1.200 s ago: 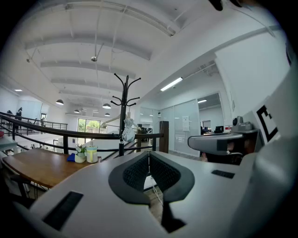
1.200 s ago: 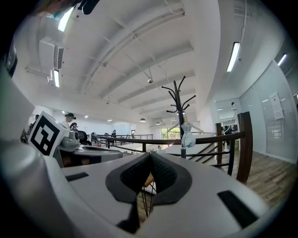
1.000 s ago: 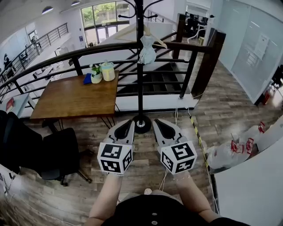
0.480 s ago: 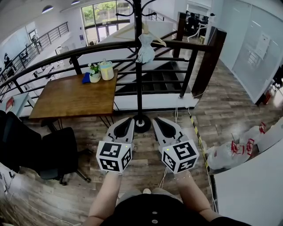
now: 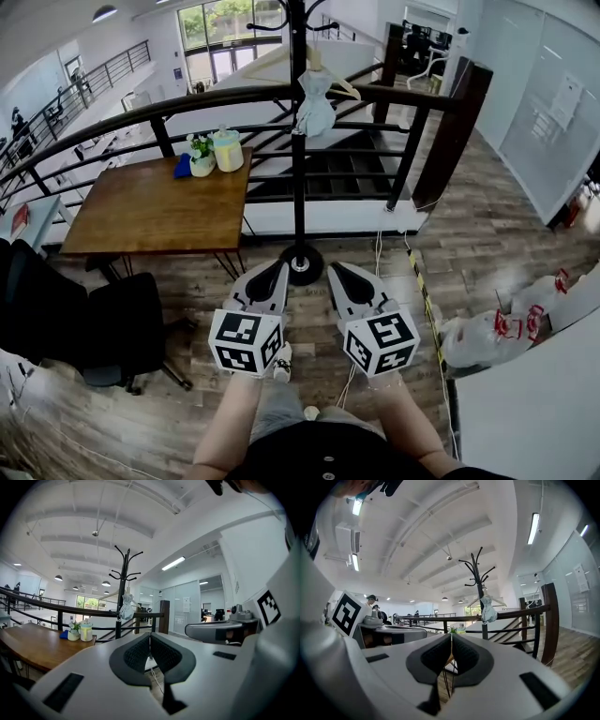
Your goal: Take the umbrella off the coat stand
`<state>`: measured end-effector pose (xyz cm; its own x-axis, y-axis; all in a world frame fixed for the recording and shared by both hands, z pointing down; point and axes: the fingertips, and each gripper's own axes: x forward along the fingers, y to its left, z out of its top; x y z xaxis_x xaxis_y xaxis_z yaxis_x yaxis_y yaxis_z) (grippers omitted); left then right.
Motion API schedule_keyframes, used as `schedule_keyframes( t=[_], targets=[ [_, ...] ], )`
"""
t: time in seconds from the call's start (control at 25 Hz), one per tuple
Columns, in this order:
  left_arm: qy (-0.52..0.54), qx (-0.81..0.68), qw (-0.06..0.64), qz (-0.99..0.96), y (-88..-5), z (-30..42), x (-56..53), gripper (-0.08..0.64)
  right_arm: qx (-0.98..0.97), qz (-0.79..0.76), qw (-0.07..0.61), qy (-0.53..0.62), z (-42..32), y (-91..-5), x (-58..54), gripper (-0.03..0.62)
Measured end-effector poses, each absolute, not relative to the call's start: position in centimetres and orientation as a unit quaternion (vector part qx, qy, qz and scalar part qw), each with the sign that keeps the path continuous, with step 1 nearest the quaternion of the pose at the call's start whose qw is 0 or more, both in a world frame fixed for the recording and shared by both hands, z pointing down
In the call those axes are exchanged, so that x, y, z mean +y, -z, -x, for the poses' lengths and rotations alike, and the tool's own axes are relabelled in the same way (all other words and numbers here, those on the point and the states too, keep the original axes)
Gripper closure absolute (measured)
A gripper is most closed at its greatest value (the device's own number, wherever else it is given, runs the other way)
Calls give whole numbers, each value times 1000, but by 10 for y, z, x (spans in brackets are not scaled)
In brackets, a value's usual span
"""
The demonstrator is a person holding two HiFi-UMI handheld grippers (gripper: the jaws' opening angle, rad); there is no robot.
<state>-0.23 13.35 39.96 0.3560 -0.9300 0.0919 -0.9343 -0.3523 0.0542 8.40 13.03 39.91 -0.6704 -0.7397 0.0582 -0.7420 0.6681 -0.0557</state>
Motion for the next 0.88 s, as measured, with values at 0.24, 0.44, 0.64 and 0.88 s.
schedule_keyframes(
  t=[0.24, 0.44, 0.64, 0.88],
  targets=[
    [-14, -550, 41, -834, -396, 12, 81, 545, -917, -397, 4, -25, -58, -394, 82, 561],
    [-13, -539, 35, -842, -385, 34, 20, 545, -910, -414, -4, -17, -37, -375, 12, 561],
    [-14, -530, 28, -847, -369, 66, -42, 545, -902, -432, -13, -4, -14, -351, -50, 561],
    [-5, -511, 10, -860, -350, 93, -111, 545, -890, -454, -25, 8, 12, -338, -113, 561]
  ],
)
